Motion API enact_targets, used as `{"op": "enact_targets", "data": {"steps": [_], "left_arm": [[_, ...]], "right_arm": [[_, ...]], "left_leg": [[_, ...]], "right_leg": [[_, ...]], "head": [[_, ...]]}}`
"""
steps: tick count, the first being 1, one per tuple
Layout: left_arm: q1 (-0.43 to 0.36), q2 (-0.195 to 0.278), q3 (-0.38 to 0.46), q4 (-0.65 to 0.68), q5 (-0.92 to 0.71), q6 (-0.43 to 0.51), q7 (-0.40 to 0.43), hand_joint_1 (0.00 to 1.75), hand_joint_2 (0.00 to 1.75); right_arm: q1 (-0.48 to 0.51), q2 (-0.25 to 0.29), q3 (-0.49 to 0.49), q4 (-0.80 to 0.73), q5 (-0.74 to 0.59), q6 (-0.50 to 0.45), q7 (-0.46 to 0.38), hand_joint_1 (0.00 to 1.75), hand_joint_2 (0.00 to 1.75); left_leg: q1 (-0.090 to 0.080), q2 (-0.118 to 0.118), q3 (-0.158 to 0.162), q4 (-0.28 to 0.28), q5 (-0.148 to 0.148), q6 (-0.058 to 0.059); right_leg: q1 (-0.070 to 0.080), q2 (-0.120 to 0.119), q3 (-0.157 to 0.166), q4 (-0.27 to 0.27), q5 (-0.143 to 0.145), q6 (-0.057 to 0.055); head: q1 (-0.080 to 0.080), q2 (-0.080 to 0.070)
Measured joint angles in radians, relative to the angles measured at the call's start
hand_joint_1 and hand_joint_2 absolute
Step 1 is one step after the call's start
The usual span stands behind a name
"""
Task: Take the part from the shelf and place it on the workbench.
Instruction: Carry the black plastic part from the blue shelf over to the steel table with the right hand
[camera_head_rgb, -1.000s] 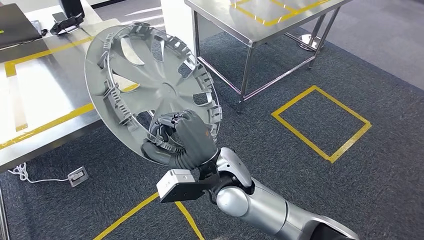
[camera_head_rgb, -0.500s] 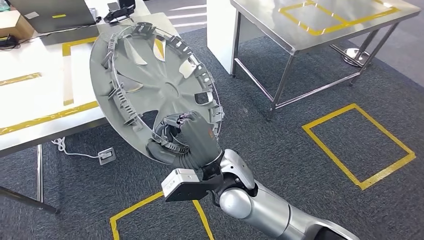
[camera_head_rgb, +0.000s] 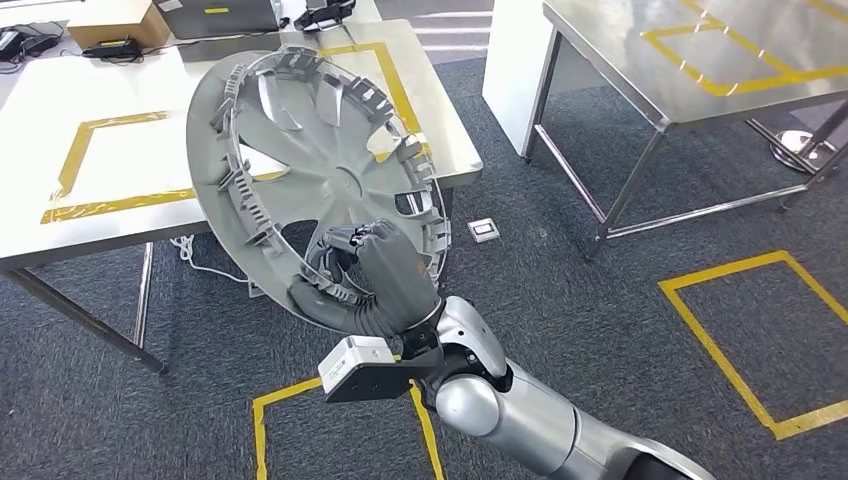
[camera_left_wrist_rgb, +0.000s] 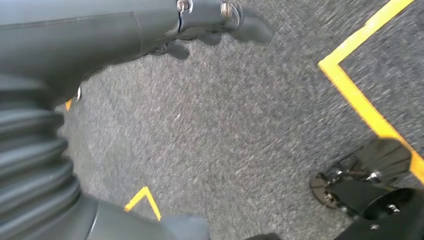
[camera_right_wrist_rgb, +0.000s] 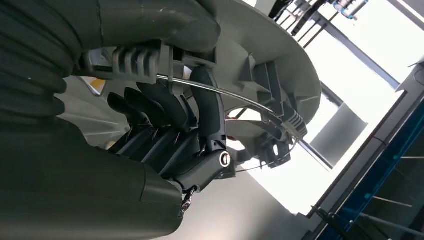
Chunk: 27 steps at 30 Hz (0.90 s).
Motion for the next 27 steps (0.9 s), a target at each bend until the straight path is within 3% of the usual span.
{"op": "enact_targets", "data": {"steps": [1, 3, 5, 7, 8, 9, 11, 13, 15, 20, 22, 23, 25, 26, 27], "left_arm": [[0.001, 0.000, 0.000, 0.000, 0.001, 0.000, 0.002, 0.00, 1.75], [0.002, 0.000, 0.000, 0.001, 0.002, 0.000, 0.005, 0.00, 1.75], [0.000, 0.000, 0.000, 0.001, 0.002, 0.000, 0.007, 0.00, 1.75], [-0.002, 0.000, 0.001, 0.001, 0.004, 0.002, 0.010, 0.00, 1.75], [-0.001, 0.000, 0.002, 0.001, 0.006, 0.004, 0.011, 0.00, 1.75], [0.000, 0.000, 0.004, 0.001, 0.007, 0.005, 0.012, 0.00, 1.75], [0.000, -0.001, 0.006, 0.001, 0.008, 0.007, 0.012, 0.00, 1.75], [0.000, -0.002, 0.008, 0.001, 0.010, 0.008, 0.012, 0.00, 1.75], [0.000, -0.002, 0.011, 0.001, 0.011, 0.009, 0.012, 0.00, 1.75], [0.000, -0.001, 0.016, 0.001, 0.012, 0.010, 0.009, 0.00, 1.75], [0.000, -0.002, 0.016, 0.001, 0.012, 0.010, 0.009, 0.00, 1.75], [-0.001, -0.002, 0.016, 0.001, 0.012, 0.010, 0.009, 0.00, 1.75], [-0.004, -0.002, 0.017, 0.000, 0.012, 0.009, 0.009, 0.00, 1.75], [-0.004, -0.002, 0.017, 0.000, 0.012, 0.009, 0.009, 0.00, 1.75], [-0.004, -0.003, 0.017, 0.001, 0.012, 0.008, 0.009, 0.00, 1.75]], "right_arm": [[-0.001, 0.001, -0.002, -0.001, 0.000, 0.000, 0.000, 1.75, 1.75], [-0.003, 0.004, -0.004, -0.002, -0.004, 0.000, -0.002, 1.75, 1.75], [-0.004, 0.005, -0.007, -0.002, -0.010, 0.000, -0.005, 1.75, 1.75], [-0.002, 0.004, -0.009, -0.002, -0.015, 0.000, -0.008, 1.75, 1.75], [-0.001, 0.004, -0.010, -0.002, -0.015, 0.000, -0.009, 1.75, 1.75], [-0.001, 0.004, -0.010, -0.002, -0.016, 0.000, -0.010, 1.75, 1.75], [-0.002, 0.005, -0.010, -0.003, -0.015, 0.000, -0.011, 1.75, 1.75], [-0.004, 0.006, -0.010, -0.003, -0.013, 0.000, -0.012, 1.75, 1.75], [-0.005, 0.008, -0.011, -0.004, -0.010, -0.001, -0.014, 1.75, 1.75], [-0.003, 0.013, -0.011, -0.007, -0.003, -0.003, -0.015, 1.75, 1.75], [-0.001, 0.016, -0.013, -0.010, 0.001, -0.006, -0.015, 1.75, 1.75], [0.000, 0.017, -0.014, -0.012, 0.003, -0.007, -0.016, 1.75, 1.75], [0.001, 0.015, -0.017, -0.012, 0.005, -0.008, -0.018, 1.75, 1.75], [0.003, 0.014, -0.018, -0.012, 0.006, -0.008, -0.018, 1.75, 1.75], [0.004, 0.013, -0.019, -0.012, 0.006, -0.008, -0.018, 1.75, 1.75]], "left_leg": [[0.001, -0.008, -0.002, -0.001, 0.002, 0.006], [0.005, -0.019, -0.003, -0.005, 0.007, 0.018], [0.008, -0.030, -0.004, -0.007, 0.011, 0.026], [0.007, -0.042, -0.008, -0.006, 0.012, 0.030], [0.007, -0.047, -0.008, -0.005, 0.013, 0.030], [0.007, -0.053, -0.009, -0.004, 0.013, 0.030], [0.007, -0.063, -0.009, -0.002, 0.014, 0.027], [0.003, -0.070, -0.012, 0.001, 0.016, 0.018], [-0.001, -0.073, -0.016, 0.003, 0.015, 0.014], [0.000, -0.071, -0.003, -0.032, 0.026, 0.026], [0.008, -0.068, 0.033, -0.090, 0.050, 0.032], [0.014, -0.066, 0.049, -0.115, 0.063, 0.032], [0.022, -0.063, 0.058, -0.127, 0.070, 0.023], [0.027, -0.062, 0.057, -0.125, 0.069, 0.016], [0.033, -0.063, 0.056, -0.120, 0.064, 0.007]], "right_leg": [[-0.001, -0.003, 0.001, 0.000, -0.001, 0.006], [-0.005, 0.028, -0.009, 0.025, -0.022, 0.017], [-0.010, 0.081, -0.055, 0.129, -0.081, 0.026], [-0.010, 0.100, -0.117, 0.257, -0.131, 0.029], [-0.010, 0.102, -0.132, 0.284, -0.132, 0.029], [-0.010, 0.102, -0.128, 0.273, -0.114, 0.027], [-0.010, 0.103, -0.074, 0.158, -0.044, 0.022], [-0.008, 0.107, -0.020, 0.041, -0.002, 0.014], [-0.007, 0.109, -0.009, 0.003, 0.002, 0.010], [-0.009, 0.108, -0.003, -0.019, 0.015, 0.013], [-0.006, 0.109, 0.001, -0.013, 0.007, 0.016], [-0.005, 0.110, -0.011, 0.017, -0.012, 0.019], [-0.014, 0.111, -0.067, 0.127, -0.068, 0.031], [-0.021, 0.111, -0.094, 0.177, -0.085, 0.040], [-0.030, 0.111, -0.110, 0.200, -0.085, 0.050]], "head": [[0.000, 0.000], [0.001, 0.000], [0.003, 0.000], [0.004, 0.000], [0.004, 0.000], [0.004, 0.000], [0.004, 0.000], [0.004, 0.000], [0.003, 0.000], [0.002, 0.000], [0.004, 0.000], [0.006, 0.000], [0.008, 0.000], [0.008, 0.000], [0.008, 0.000]]}}
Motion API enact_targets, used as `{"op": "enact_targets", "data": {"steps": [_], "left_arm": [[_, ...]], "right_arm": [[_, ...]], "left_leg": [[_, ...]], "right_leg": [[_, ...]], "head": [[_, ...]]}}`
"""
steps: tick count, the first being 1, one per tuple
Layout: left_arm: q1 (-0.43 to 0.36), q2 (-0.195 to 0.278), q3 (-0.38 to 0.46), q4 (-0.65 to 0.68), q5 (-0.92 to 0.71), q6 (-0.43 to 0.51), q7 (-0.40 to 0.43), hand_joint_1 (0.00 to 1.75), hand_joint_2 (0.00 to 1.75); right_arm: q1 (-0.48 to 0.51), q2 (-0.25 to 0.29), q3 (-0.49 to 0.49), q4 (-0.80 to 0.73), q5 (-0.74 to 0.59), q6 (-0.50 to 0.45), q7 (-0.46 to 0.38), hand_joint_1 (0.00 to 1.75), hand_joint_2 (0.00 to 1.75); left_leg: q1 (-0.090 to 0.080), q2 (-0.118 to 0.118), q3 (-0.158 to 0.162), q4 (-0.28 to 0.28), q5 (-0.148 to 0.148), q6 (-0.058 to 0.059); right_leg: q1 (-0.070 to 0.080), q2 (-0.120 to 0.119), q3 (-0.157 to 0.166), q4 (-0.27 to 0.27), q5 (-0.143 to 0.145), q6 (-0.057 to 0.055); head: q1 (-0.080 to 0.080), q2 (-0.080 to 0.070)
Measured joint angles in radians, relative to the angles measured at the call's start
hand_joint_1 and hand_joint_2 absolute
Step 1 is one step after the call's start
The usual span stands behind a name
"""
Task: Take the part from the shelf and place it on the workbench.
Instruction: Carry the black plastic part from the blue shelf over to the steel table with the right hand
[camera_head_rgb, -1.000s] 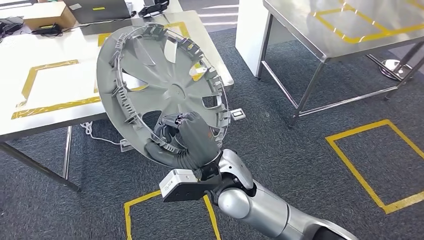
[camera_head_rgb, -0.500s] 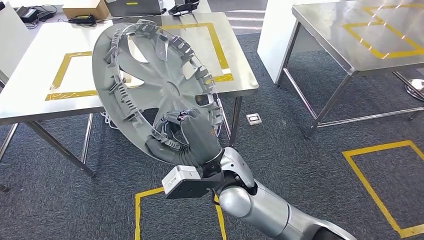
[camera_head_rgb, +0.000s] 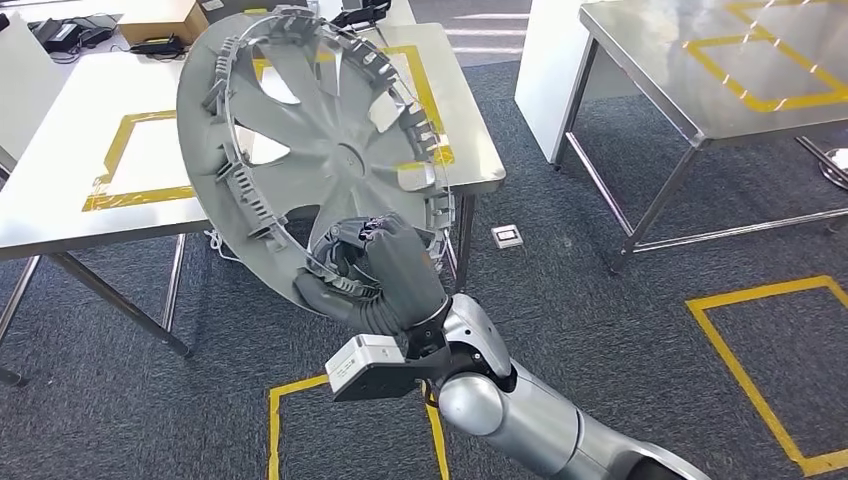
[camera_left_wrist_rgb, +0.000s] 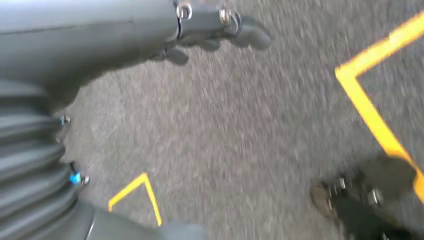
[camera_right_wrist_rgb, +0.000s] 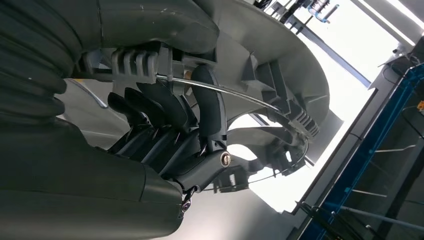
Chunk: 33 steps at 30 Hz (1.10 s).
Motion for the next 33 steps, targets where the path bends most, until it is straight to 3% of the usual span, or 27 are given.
{"op": "enact_targets", "data": {"steps": [1, 3, 4, 5, 6, 8, 9, 11, 14, 15, 16, 18, 20, 22, 25, 27, 29, 30, 31, 33], "left_arm": [[0.000, -0.001, 0.000, 0.000, 0.000, -0.001, 0.000, 0.00, 1.75], [0.000, -0.002, 0.000, 0.000, 0.000, -0.002, 0.000, 0.00, 1.75], [0.000, 0.001, 0.000, 0.000, 0.000, -0.002, 0.000, 0.00, 1.75], [0.000, 0.003, 0.000, -0.001, 0.000, -0.002, 0.000, 0.00, 1.75], [0.000, 0.005, 0.001, -0.002, 0.000, -0.002, 0.000, 0.00, 1.75], [0.002, 0.003, 0.001, -0.002, 0.000, -0.002, 0.000, 0.00, 1.75], [0.002, 0.002, 0.001, -0.002, 0.000, -0.002, 0.000, 0.00, 1.75], [0.001, 0.001, 0.001, -0.002, 0.000, -0.002, 0.000, 0.00, 1.75], [0.001, 0.001, 0.001, -0.002, 0.000, -0.001, 0.002, 0.00, 1.75], [0.002, 0.001, 0.001, -0.002, 0.000, -0.001, 0.003, 0.00, 1.75], [0.002, 0.001, 0.001, -0.002, 0.000, 0.000, 0.003, 0.00, 1.75], [0.002, 0.001, 0.001, -0.002, 0.000, 0.000, 0.003, 0.00, 1.75], [0.002, 0.002, 0.001, -0.002, 0.000, 0.001, 0.003, 0.00, 1.75], [0.002, 0.003, 0.002, -0.002, 0.001, 0.001, 0.003, 0.00, 1.75], [0.004, 0.003, 0.006, -0.002, 0.002, 0.002, 0.001, 0.00, 1.75], [0.003, 0.003, 0.007, -0.002, 0.002, 0.003, 0.001, 0.00, 1.75], [0.003, 0.003, 0.008, -0.002, 0.002, 0.004, 0.000, 0.00, 1.75], [0.004, 0.003, 0.009, -0.002, 0.002, 0.004, 0.000, 0.00, 1.75], [0.005, 0.002, 0.010, -0.002, 0.002, 0.004, -0.001, 0.00, 1.75], [0.005, 0.001, 0.013, -0.002, 0.002, 0.005, -0.003, 0.00, 1.75]], "right_arm": [[0.000, 0.000, -0.001, 0.000, 0.000, 0.000, 0.000, 1.75, 1.75], [0.001, 0.000, -0.001, 0.000, 0.000, 0.002, 0.001, 1.75, 1.75], [0.002, 0.000, -0.001, 0.000, 0.001, 0.003, 0.001, 1.75, 1.75], [0.002, 0.001, -0.001, 0.000, 0.002, 0.004, 0.002, 1.75, 1.75], [0.002, 0.002, -0.001, -0.001, 0.003, 0.005, 0.002, 1.75, 1.75], [0.001, 0.005, -0.002, -0.002, 0.006, 0.006, 0.003, 1.75, 1.75], [-0.001, 0.006, -0.003, -0.002, 0.007, 0.007, 0.003, 1.75, 1.75], [-0.004, 0.009, -0.004, -0.002, 0.008, 0.008, 0.004, 1.75, 1.75], [-0.005, 0.012, -0.006, -0.002, 0.009, 0.009, 0.006, 1.75, 1.75], [-0.005, 0.012, -0.006, -0.002, 0.009, 0.009, 0.005, 1.75, 1.75], [-0.005, 0.012, -0.006, -0.002, 0.009, 0.009, 0.005, 1.75, 1.75], [-0.006, 0.012, -0.006, -0.002, 0.008, 0.009, 0.004, 1.75, 1.75], [-0.008, 0.012, -0.006, -0.002, 0.005, 0.009, 0.002, 1.75, 1.75], [-0.011, 0.012, -0.006, -0.001, 0.000, 0.009, 0.000, 1.75, 1.75], [-0.022, 0.012, -0.005, 0.000, -0.005, 0.008, -0.002, 1.75, 1.75], [-0.026, 0.011, -0.005, 0.001, -0.006, 0.008, -0.003, 1.75, 1.75], [-0.027, 0.010, -0.004, 0.004, -0.006, 0.008, -0.003, 1.75, 1.75], [-0.027, 0.009, -0.003, 0.005, -0.006, 0.007, -0.004, 1.75, 1.75], [-0.027, 0.008, -0.002, 0.007, -0.007, 0.007, -0.004, 1.75, 1.75], [-0.028, 0.008, 0.001, 0.009, -0.009, 0.007, -0.004, 1.75, 1.75]], "left_leg": [[0.009, -0.001, -0.002, 0.008, -0.006, -0.011], [0.028, -0.004, -0.011, 0.041, -0.025, -0.039], [0.034, -0.006, -0.021, 0.063, -0.037, -0.055], [0.036, -0.008, -0.030, 0.081, -0.049, -0.069], [0.035, -0.009, -0.037, 0.093, -0.057, -0.079], [0.037, -0.010, -0.041, 0.094, -0.061, -0.089], [0.039, -0.007, -0.041, 0.098, -0.065, -0.091], [0.038, 0.004, -0.068, 0.158, -0.098, -0.087], [0.019, 0.012, -0.174, 0.370, -0.187, -0.070], [0.012, 0.012, -0.199, 0.411, -0.194, -0.062], [0.006, 0.012, -0.204, 0.413, -0.180, -0.052], [-0.008, 0.012, -0.160, 0.307, -0.110, -0.028], [-0.022, 0.014, -0.105, 0.189, -0.065, -0.011], [-0.031, 0.013, -0.087, 0.151, -0.064, -0.008], [-0.027, 0.010, -0.078, 0.135, -0.062, 0.001], [-0.024, 0.009, -0.070, 0.126, -0.061, 0.012], [-0.027, 0.009, -0.068, 0.125, -0.065, 0.020], [-0.029, 0.008, -0.066, 0.126, -0.067, 0.022], [-0.031, 0.006, -0.063, 0.126, -0.070, 0.024], [-0.034, 0.002, -0.052, 0.127, -0.077, 0.023]], "right_leg": [[-0.010, -0.001, 0.004, -0.014, 0.019, 0.011], [-0.029, -0.002, 0.053, -0.120, 0.081, 0.039], [-0.034, 0.000, 0.072, -0.164, 0.100, 0.045], [-0.036, 0.002, 0.078, -0.183, 0.106, 0.039], [-0.035, 0.003, 0.072, -0.178, 0.100, 0.026], [-0.031, 0.004, 0.060, -0.158, 0.091, -0.011], [-0.029, 0.003, 0.059, -0.155, 0.090, -0.021], [-0.024, 0.001, 0.061, -0.155, 0.088, -0.036], [-0.012, -0.001, 0.063, -0.155, 0.083, -0.049], [-0.007, -0.001, 0.065, -0.155, 0.081, -0.052], [-0.002, -0.001, 0.069, -0.155, 0.078, -0.055], [0.005, -0.001, 0.080, -0.155, 0.070, -0.057], [0.010, 0.000, 0.087, -0.156, 0.063, -0.051], [0.012, -0.001, 0.090, -0.161, 0.061, -0.041], [0.011, -0.002, 0.094, -0.160, 0.053, -0.023], [0.012, -0.002, 0.057, -0.084, 0.012, -0.016], [0.014, -0.001, -0.017, 0.049, -0.040, -0.013], [0.014, -0.001, -0.046, 0.094, -0.047, -0.013], [0.015, -0.001, -0.059, 0.103, -0.034, -0.014], [0.018, -0.001, -0.023, 0.006, 0.044, -0.022]], "head": [[0.000, 0.000], [0.001, 0.000], [0.006, 0.000], [0.011, 0.000], [0.013, 0.000], [0.009, 0.000], [0.005, 0.000], [0.001, 0.000], [-0.003, 0.000], [-0.003, 0.000], [-0.003, 0.000], [-0.003, 0.000], [-0.003, 0.000], [-0.003, 0.000], [-0.002, 0.000], [0.000, 0.000], [0.002, 0.000], [0.003, 0.000], [0.003, 0.000], [0.003, 0.000]]}}
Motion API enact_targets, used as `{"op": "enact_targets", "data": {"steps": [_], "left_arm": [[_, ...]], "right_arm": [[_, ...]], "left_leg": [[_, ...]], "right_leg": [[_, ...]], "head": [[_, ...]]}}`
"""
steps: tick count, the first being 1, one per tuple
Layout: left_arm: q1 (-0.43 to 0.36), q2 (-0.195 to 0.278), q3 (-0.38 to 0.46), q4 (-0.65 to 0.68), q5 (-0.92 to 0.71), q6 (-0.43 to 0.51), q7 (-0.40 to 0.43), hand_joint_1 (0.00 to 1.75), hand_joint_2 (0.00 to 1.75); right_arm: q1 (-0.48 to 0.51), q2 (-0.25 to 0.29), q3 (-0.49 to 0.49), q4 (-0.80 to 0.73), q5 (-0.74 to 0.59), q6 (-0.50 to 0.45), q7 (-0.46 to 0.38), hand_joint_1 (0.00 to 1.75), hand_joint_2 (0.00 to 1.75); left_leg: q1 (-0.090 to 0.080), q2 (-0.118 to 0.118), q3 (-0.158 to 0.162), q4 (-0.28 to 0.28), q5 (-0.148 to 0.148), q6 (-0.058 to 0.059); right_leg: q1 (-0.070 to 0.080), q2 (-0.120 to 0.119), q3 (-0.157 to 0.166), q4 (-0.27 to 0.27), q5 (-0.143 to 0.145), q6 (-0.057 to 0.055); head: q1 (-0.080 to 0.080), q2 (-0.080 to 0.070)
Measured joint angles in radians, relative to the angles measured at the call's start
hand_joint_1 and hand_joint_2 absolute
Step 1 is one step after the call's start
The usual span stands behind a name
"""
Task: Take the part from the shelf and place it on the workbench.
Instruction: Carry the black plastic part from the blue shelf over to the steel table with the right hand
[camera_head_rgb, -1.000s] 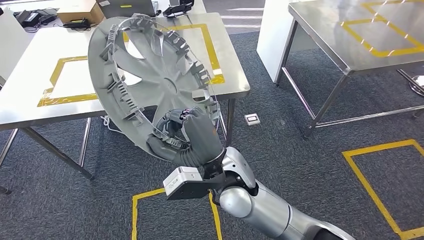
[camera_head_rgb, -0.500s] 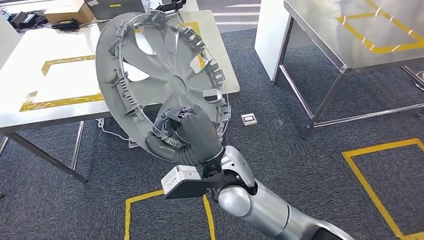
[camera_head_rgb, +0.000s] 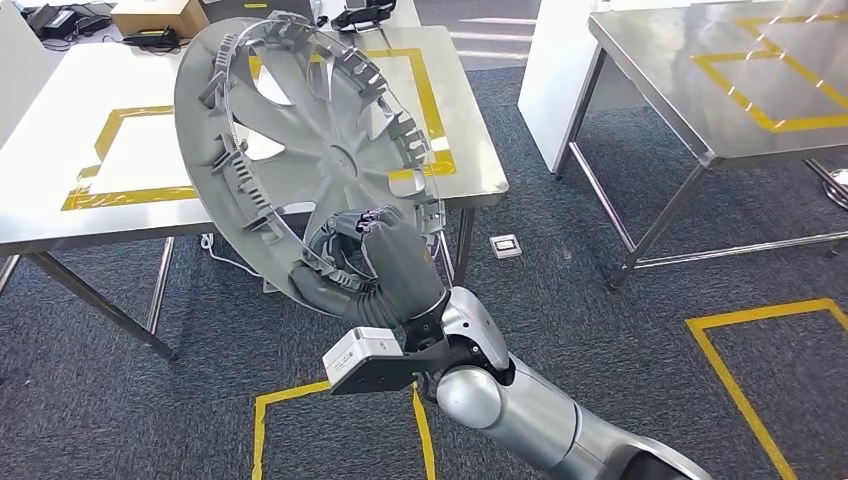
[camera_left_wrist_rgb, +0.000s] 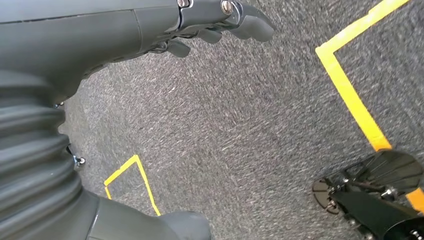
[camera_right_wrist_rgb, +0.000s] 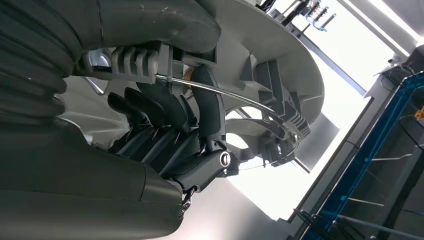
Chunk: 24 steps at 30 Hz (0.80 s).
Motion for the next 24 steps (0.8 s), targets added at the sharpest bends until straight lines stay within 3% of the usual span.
{"op": "enact_targets", "data": {"steps": [2, 3, 5, 7, 9, 12, 13, 14, 16, 18, 22, 24], "left_arm": [[0.000, -0.003, 0.001, 0.000, 0.000, 0.002, -0.001, 0.00, 1.75], [0.000, -0.004, 0.002, 0.001, 0.000, 0.003, -0.001, 0.00, 1.75], [0.001, -0.004, 0.002, 0.001, 0.000, 0.004, -0.001, 0.00, 1.75], [0.002, -0.003, 0.003, 0.001, 0.000, 0.004, -0.002, 0.00, 1.75], [0.002, -0.003, 0.003, 0.001, 0.000, 0.004, -0.003, 0.00, 1.75], [0.004, -0.002, 0.003, 0.002, 0.000, 0.003, -0.003, 0.00, 1.75], [0.006, -0.001, 0.003, 0.002, -0.001, 0.003, -0.003, 0.00, 1.75], [0.007, -0.001, 0.003, 0.002, -0.001, 0.003, -0.003, 0.00, 1.75], [0.008, -0.001, 0.003, 0.002, -0.001, 0.003, -0.004, 0.00, 1.75], [0.006, -0.002, 0.003, 0.003, -0.001, 0.003, -0.004, 0.00, 1.75], [0.010, -0.003, 0.004, 0.003, 0.000, 0.003, -0.004, 0.00, 1.75], [0.011, -0.003, 0.008, 0.003, 0.000, 0.003, -0.004, 0.00, 1.75]], "right_arm": [[-0.001, 0.000, 0.004, 0.001, -0.002, 0.000, 0.000, 1.75, 1.75], [-0.002, 0.000, 0.006, 0.002, -0.003, 0.000, 0.001, 1.75, 1.75], [-0.004, -0.001, 0.008, 0.002, -0.004, -0.001, 0.000, 1.75, 1.75], [-0.006, -0.001, 0.008, 0.002, -0.004, -0.002, 0.000, 1.75, 1.75], [-0.008, 0.000, 0.009, 0.002, -0.004, -0.002, 0.000, 1.75, 1.75], [-0.007, -0.001, 0.010, 0.004, -0.003, -0.003, 0.000, 1.75, 1.75], [-0.006, -0.001, 0.010, 0.005, -0.003, -0.003, 0.000, 1.75, 1.75], [-0.006, -0.001, 0.010, 0.005, -0.003, -0.003, 0.000, 1.75, 1.75], [-0.006, -0.002, 0.011, 0.005, -0.003, -0.003, 0.000, 1.75, 1.75], [-0.006, -0.002, 0.011, 0.005, -0.004, -0.003, 0.001, 1.75, 1.75], [-0.007, -0.002, 0.013, 0.005, -0.006, -0.004, 0.002, 1.75, 1.75], [-0.008, -0.002, 0.014, 0.005, -0.007, -0.003, 0.003, 1.75, 1.75]], "left_leg": [[-0.003, -0.005, 0.007, 0.002, -0.007, -0.005], [-0.004, -0.006, 0.006, 0.002, -0.008, -0.009], [-0.004, -0.007, 0.005, 0.000, -0.010, -0.020], [-0.004, -0.006, 0.005, 0.005, -0.017, -0.031], [-0.002, -0.003, -0.022, 0.067, -0.051, -0.042], [0.010, 0.003, -0.119, 0.247, -0.115, -0.060], [0.015, 0.005, -0.135, 0.267, -0.110, -0.064], [0.018, 0.006, -0.129, 0.245, -0.084, -0.069], [0.025, 0.010, -0.072, 0.119, -0.011, -0.078], [0.024, 0.012, -0.026, 0.020, 0.021, -0.073], [0.020, 0.009, -0.016, 0.001, 0.011, -0.033], [0.020, 0.008, -0.007, -0.003, 0.007, -0.017]], "right_leg": [[0.007, 0.000, 0.058, -0.132, 0.060, -0.015], [0.010, 0.000, 0.073, -0.170, 0.069, -0.021], [0.013, 0.000, 0.078, -0.189, 0.067, -0.029], [0.005, -0.001, 0.089, -0.200, 0.069, -0.038], [-0.003, -0.004, 0.104, -0.210, 0.068, -0.047], [-0.006, -0.004, 0.114, -0.211, 0.059, -0.050], [-0.007, -0.004, 0.118, -0.210, 0.056, -0.048], [-0.010, -0.002, 0.123, -0.209, 0.051, -0.044], [-0.016, -0.001, 0.135, -0.206, 0.040, -0.032], [-0.015, 0.000, 0.138, -0.200, 0.030, -0.017], [-0.015, 0.000, 0.139, -0.201, 0.021, 0.007], [-0.016, -0.001, 0.110, -0.139, -0.012, 0.013]], "head": [[-0.002, 0.000], [-0.003, 0.000], [-0.005, 0.000], [-0.006, 0.000], [-0.010, 0.000], [-0.013, 0.000], [-0.013, 0.000], [-0.013, 0.000], [-0.014, 0.000], [-0.019, 0.000], [-0.017, 0.000], [-0.015, 0.000]]}}
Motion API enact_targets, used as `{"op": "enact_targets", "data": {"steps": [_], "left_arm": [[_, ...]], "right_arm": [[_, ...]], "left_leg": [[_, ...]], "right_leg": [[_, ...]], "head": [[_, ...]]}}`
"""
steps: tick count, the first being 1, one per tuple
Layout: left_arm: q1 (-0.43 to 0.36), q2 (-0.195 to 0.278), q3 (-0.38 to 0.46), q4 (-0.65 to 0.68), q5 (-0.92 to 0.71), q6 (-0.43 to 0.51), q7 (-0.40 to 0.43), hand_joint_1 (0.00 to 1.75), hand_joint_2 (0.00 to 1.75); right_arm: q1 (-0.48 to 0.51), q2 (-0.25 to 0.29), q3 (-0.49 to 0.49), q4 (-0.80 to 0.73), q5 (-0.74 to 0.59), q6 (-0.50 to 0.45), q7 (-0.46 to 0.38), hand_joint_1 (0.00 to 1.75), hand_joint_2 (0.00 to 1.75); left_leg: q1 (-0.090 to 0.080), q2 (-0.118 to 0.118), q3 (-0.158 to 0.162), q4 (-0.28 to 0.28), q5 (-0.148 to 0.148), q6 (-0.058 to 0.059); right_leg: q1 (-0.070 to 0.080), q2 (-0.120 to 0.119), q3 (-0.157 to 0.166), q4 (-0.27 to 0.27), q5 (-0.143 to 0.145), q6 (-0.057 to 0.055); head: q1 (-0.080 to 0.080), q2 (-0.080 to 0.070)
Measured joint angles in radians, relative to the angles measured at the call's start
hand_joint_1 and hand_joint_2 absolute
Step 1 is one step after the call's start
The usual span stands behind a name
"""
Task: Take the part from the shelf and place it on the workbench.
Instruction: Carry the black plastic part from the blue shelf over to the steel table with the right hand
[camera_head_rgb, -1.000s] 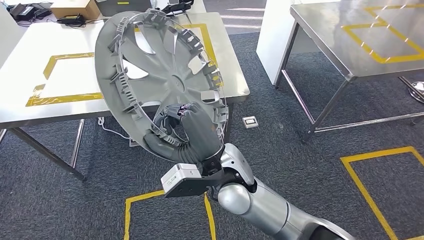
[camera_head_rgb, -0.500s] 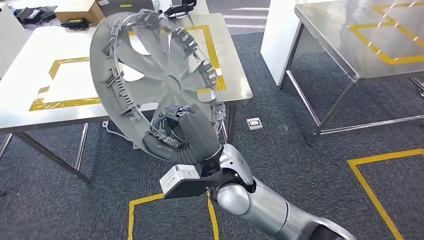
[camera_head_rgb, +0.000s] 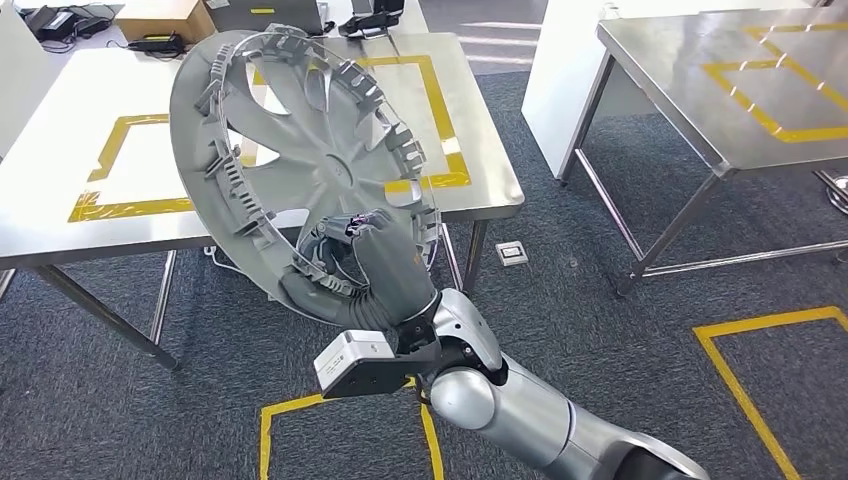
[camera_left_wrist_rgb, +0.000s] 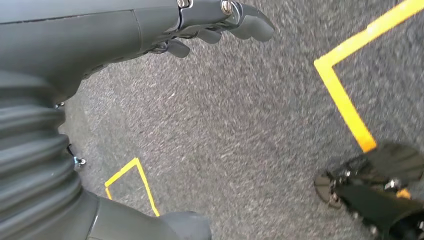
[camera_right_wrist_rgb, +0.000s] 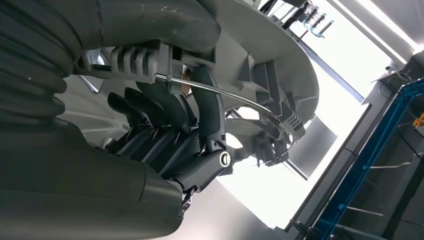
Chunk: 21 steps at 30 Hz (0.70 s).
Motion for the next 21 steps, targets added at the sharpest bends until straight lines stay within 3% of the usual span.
{"op": "enact_targets", "data": {"steps": [3, 4, 5, 7, 9, 11, 14, 16, 18, 19, 20, 21], "left_arm": [[0.001, 0.000, 0.004, 0.000, 0.000, 0.000, 0.000, 0.00, 1.75], [0.002, 0.000, 0.004, 0.000, 0.000, 0.000, 0.000, 0.00, 1.75], [0.003, 0.000, 0.005, 0.001, 0.000, 0.000, 0.000, 0.00, 1.75], [0.004, -0.001, 0.005, 0.001, 0.000, 0.000, 0.001, 0.00, 1.75], [0.003, -0.002, 0.006, 0.001, 0.000, 0.000, 0.001, 0.00, 1.75], [0.003, -0.003, 0.006, 0.001, 0.000, 0.000, 0.001, 0.00, 1.75], [0.001, -0.003, 0.006, -0.001, -0.003, 0.000, 0.000, 0.00, 1.75], [0.000, -0.004, 0.006, -0.002, -0.004, 0.000, -0.001, 0.00, 1.75], [0.000, -0.004, 0.006, -0.002, -0.004, 0.000, -0.002, 0.00, 1.75], [0.002, -0.004, 0.006, -0.001, -0.004, 0.000, -0.002, 0.00, 1.75], [0.004, -0.003, 0.006, -0.001, -0.005, 0.000, -0.002, 0.00, 1.75], [0.004, -0.003, 0.006, -0.001, -0.006, 0.000, -0.002, 0.00, 1.75]], "right_arm": [[0.002, -0.001, 0.001, 0.000, 0.001, 0.001, 0.001, 1.75, 1.75], [0.003, -0.001, 0.001, 0.000, 0.001, 0.001, 0.002, 1.75, 1.75], [0.004, -0.002, 0.001, 0.000, 0.002, 0.001, 0.003, 1.75, 1.75], [0.004, -0.002, 0.001, 0.000, 0.002, 0.002, 0.006, 1.75, 1.75], [0.004, -0.002, 0.001, 0.000, 0.003, 0.004, 0.008, 1.75, 1.75], [0.004, -0.002, 0.001, 0.000, 0.005, 0.004, 0.009, 1.75, 1.75], [0.007, -0.002, 0.001, -0.002, 0.010, 0.004, 0.010, 1.75, 1.75], [0.010, -0.002, 0.001, -0.003, 0.012, 0.004, 0.012, 1.75, 1.75], [0.016, -0.002, 0.001, -0.003, 0.013, 0.004, 0.014, 1.75, 1.75], [0.020, -0.002, 0.001, -0.003, 0.014, 0.004, 0.014, 1.75, 1.75], [0.023, -0.003, 0.001, -0.003, 0.015, 0.003, 0.015, 1.75, 1.75], [0.026, -0.003, 0.001, -0.003, 0.015, 0.003, 0.015, 1.75, 1.75]], "left_leg": [[-0.007, -0.001, 0.008, 0.000, -0.010, 0.013], [-0.010, -0.002, 0.013, 0.000, -0.014, 0.015], [-0.012, -0.003, 0.020, 0.000, -0.019, 0.016], [-0.015, -0.007, 0.036, 0.000, -0.030, 0.013], [-0.019, -0.010, 0.046, 0.001, -0.041, 0.005], [-0.020, -0.010, 0.048, -0.001, -0.046, -0.006], [-0.020, -0.007, 0.048, 0.010, -0.059, -0.022], [-0.017, -0.005, 0.005, 0.095, -0.091, -0.032], [-0.012, -0.002, -0.079, 0.229, -0.129, -0.040], [-0.010, -0.002, -0.112, 0.271, -0.128, -0.043], [-0.009, -0.001, -0.128, 0.276, -0.108, -0.045], [-0.008, -0.001, -0.123, 0.241, -0.068, -0.046]], "right_leg": [[0.006, 0.000, -0.115, 0.196, -0.065, -0.003], [0.008, 0.000, -0.141, 0.228, -0.061, -0.006], [0.010, 0.000, -0.147, 0.219, -0.036, -0.010], [0.016, 0.000, -0.106, 0.099, 0.050, -0.023], [0.024, -0.001, -0.054, -0.018, 0.094, -0.035], [0.029, 0.001, -0.037, -0.050, 0.088, -0.041], [0.021, 0.003, -0.020, -0.066, 0.083, -0.052], [0.016, 0.000, -0.002, -0.073, 0.077, -0.060], [0.015, -0.001, 0.011, -0.074, 0.066, -0.064], [0.015, 0.000, 0.018, -0.074, 0.059, -0.064], [0.014, 0.001, 0.027, -0.074, 0.052, -0.062], [0.013, 0.003, 0.037, -0.074, 0.044, -0.060]], "head": [[0.002, 0.000], [0.002, 0.000], [0.002, 0.000], [0.002, 0.000], [0.000, 0.000], [-0.002, 0.000], [-0.004, 0.000], [-0.007, 0.000], [-0.009, 0.000], [-0.009, 0.000], [-0.009, 0.000], [-0.009, 0.000]]}}
